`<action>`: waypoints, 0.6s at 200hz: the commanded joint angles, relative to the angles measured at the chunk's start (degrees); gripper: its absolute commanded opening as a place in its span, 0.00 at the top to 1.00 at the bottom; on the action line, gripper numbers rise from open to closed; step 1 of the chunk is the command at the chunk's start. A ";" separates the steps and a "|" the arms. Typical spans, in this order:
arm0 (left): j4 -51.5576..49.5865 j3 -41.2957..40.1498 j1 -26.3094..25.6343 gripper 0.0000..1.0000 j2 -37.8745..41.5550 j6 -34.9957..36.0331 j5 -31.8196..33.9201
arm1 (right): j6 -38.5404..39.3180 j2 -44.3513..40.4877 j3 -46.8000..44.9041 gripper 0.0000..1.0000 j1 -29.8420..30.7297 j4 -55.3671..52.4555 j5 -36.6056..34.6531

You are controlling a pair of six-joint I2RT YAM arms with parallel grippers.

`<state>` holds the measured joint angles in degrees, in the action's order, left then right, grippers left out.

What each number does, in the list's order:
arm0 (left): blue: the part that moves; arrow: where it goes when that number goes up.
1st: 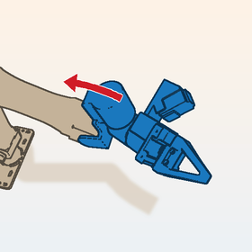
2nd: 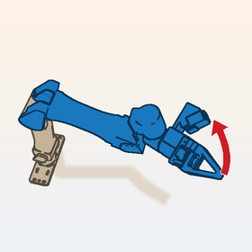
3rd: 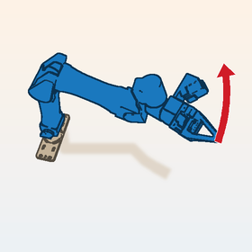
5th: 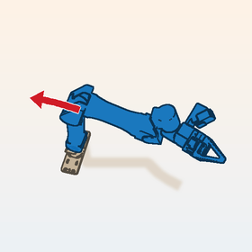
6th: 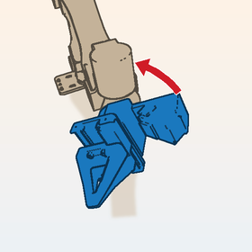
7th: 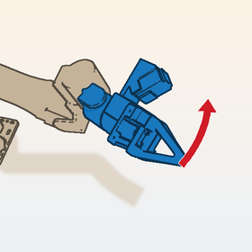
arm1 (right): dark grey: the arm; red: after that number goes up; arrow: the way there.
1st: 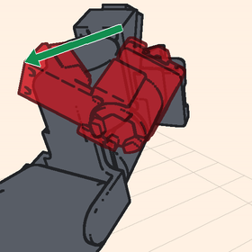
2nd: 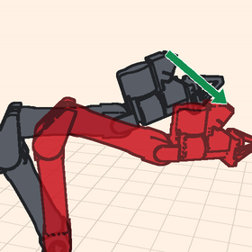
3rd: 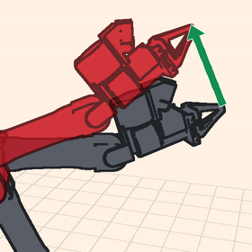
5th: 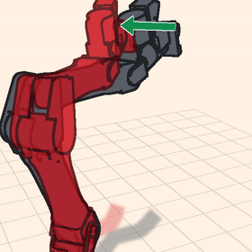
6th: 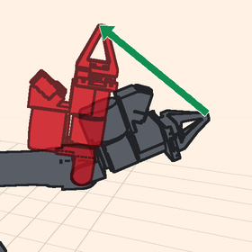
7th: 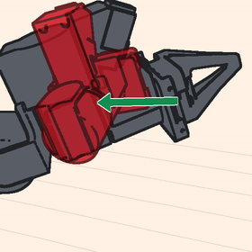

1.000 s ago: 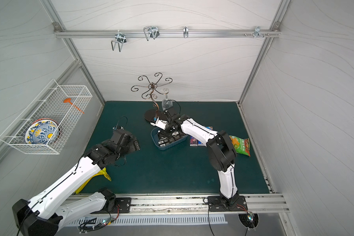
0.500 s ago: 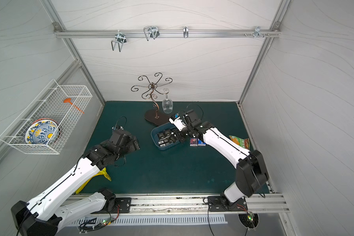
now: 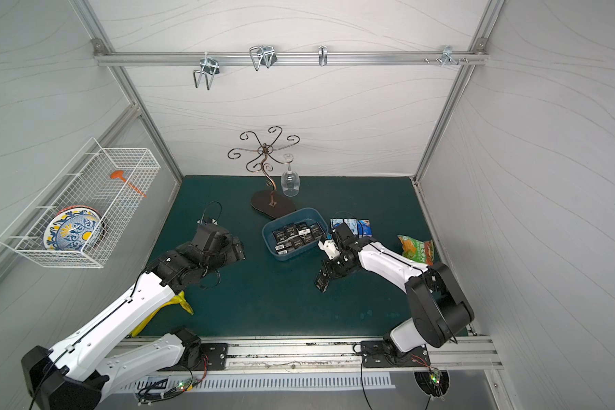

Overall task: Take the pocket tissues out of the storage box
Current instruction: Place the pocket tissues at the center of the board.

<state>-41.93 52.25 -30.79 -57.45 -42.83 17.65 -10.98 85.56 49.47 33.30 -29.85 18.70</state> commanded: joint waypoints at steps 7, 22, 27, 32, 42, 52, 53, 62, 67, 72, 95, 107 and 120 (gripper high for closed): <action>1.97 2.41 0.11 0.10 -0.34 0.34 -0.08 | -0.67 2.20 1.16 0.68 -1.62 0.12 -1.03; 1.14 3.13 0.11 0.10 -0.58 0.55 0.22 | -0.14 1.88 2.84 0.61 -2.64 -1.66 -2.96; 0.86 3.44 0.12 0.10 -0.62 0.63 0.28 | 0.00 1.52 3.39 0.60 -3.00 -2.26 -3.63; 0.72 3.62 0.16 0.10 -0.71 0.67 0.30 | 0.07 1.02 4.03 0.58 -3.34 -2.75 -4.12; 0.62 3.98 0.16 0.10 -0.79 0.69 0.31 | 0.23 -0.19 5.23 0.54 -3.62 -4.42 -4.98; 0.62 4.13 0.11 0.10 -0.81 0.65 0.35 | -0.13 -2.06 6.19 0.51 -3.64 -5.93 -6.45; 0.62 4.15 0.16 0.10 -0.82 0.69 0.27 | -0.20 -2.19 6.31 0.51 -3.66 -6.11 -6.56; 0.56 4.33 0.16 0.10 -0.98 0.78 0.23 | -1.10 -4.26 6.42 0.49 -3.67 -7.11 -7.45; 0.46 4.48 0.14 0.10 -1.10 0.79 0.17 | -1.89 -5.29 6.19 0.48 -3.67 -7.39 -7.87; 0.36 4.66 0.12 0.10 -1.17 0.73 0.17 | -2.84 -6.48 5.62 0.48 -3.58 -7.42 -8.12; 0.27 5.31 0.12 0.10 -1.82 0.82 -0.27 | -12.51 -11.90 -0.39 0.48 -2.91 -5.23 -9.34; 0.35 5.66 0.12 0.10 -2.04 0.86 -0.46 | -19.92 -14.48 -5.14 0.47 -1.74 -2.17 -9.54; 0.58 5.93 0.13 0.10 -2.35 0.82 -0.66 | -26.48 -16.31 -9.52 0.46 0.11 1.64 -8.88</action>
<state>-42.22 54.98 -30.79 -59.13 -42.61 17.30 -22.57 71.66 47.13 30.83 -31.38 10.72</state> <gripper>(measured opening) 0.904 0.533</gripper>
